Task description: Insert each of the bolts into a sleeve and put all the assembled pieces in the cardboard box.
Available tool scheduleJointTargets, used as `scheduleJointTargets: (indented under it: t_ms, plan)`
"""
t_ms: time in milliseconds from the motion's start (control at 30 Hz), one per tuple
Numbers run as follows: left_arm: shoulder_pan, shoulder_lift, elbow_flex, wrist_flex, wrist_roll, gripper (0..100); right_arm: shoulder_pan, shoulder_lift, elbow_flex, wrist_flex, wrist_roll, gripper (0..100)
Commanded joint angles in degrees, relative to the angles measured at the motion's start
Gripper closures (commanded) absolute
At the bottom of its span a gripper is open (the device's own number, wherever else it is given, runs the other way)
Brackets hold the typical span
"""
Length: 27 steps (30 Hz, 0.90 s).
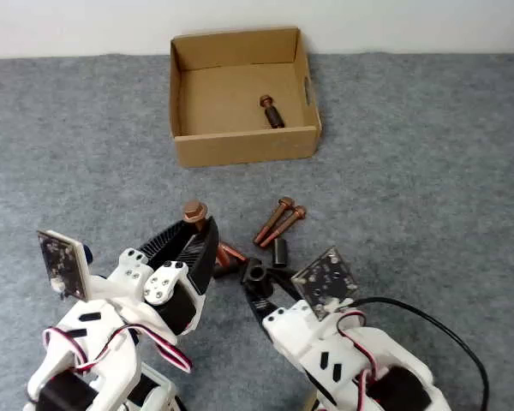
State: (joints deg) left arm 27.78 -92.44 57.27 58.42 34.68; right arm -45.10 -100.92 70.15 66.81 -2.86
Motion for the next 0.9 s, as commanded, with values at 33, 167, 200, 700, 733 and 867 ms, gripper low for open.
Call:
scheduleJointTargets:
  t_ms: [33,167,200,700,733,867]
  plan:
    - [0.4,-2.8,3.5,-5.9,1.0,100,-2.8,-0.2,0.9,-4.1,4.0,99.0]
    - [0.6,-5.4,6.3,-6.9,1.1,100,-2.7,-0.1,1.0,-5.1,5.0,99.0]
    - [0.6,-5.9,6.7,-6.6,1.1,100,-2.6,-0.1,1.0,-5.1,5.0,99.0]
    - [7.6,-7.8,12.3,-6.6,2.7,100,-2.3,-0.2,0.7,-5.1,5.0,99.0]
    - [7.6,-7.6,12.3,-6.6,2.6,100,-2.3,-0.2,0.7,-5.1,5.0,99.0]
    - [6.8,-7.9,13.9,-6.7,-0.1,100,-2.3,-0.2,0.6,-5.1,5.0,99.0]
